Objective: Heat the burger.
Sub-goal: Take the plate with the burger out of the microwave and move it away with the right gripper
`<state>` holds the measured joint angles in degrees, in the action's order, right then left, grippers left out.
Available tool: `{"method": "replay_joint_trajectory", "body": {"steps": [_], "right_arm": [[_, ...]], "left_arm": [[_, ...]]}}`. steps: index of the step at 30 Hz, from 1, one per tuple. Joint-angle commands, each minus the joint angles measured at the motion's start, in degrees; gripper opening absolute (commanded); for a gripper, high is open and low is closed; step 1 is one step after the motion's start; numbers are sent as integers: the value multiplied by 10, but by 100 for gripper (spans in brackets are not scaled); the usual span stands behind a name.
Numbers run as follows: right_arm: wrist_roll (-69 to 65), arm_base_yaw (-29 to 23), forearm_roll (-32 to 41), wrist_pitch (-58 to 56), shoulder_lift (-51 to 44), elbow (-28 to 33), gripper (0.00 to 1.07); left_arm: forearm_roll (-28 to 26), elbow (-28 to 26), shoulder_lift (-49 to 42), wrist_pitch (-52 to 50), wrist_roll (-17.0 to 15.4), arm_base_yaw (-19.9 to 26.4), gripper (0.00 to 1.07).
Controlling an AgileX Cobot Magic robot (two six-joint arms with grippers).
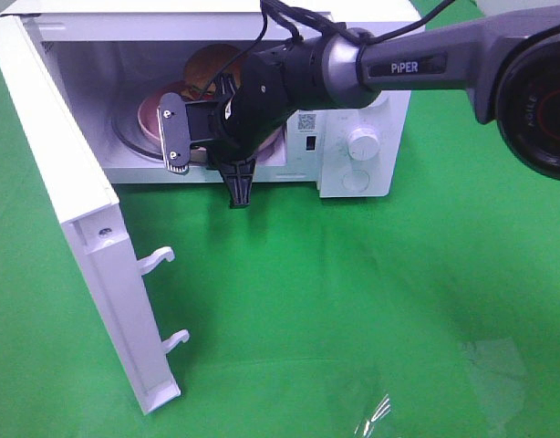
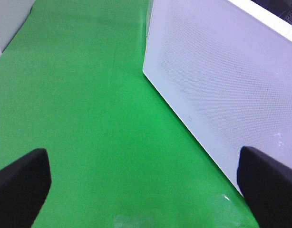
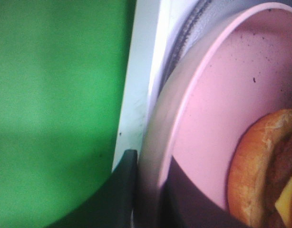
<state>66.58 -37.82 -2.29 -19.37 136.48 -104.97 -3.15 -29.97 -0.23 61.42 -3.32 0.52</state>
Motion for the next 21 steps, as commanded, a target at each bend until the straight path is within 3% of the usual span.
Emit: {"method": "replay_joint_trajectory", "body": {"steps": [1,6,10,13,15,21], "right_arm": [[49,2,23,-64,-17,1,0],[90,2,23,-67,-35,17,0],[149,3,27,-41,-82,77,0],[152,3,28,-33,-89,87,0],[187,10,62,-18,-122,125,0],[290,17,129,-18,-166,168,0]], "left_arm": [[-1,2,-3,-5,-1,1,99],[-1,2,-3,-5,-1,1,99],[-1,2,-3,-5,-1,1,99],[-1,2,-3,-5,-1,1,99],[-1,2,-3,-5,-1,1,99],[-1,2,-3,-5,-1,1,99]]}}
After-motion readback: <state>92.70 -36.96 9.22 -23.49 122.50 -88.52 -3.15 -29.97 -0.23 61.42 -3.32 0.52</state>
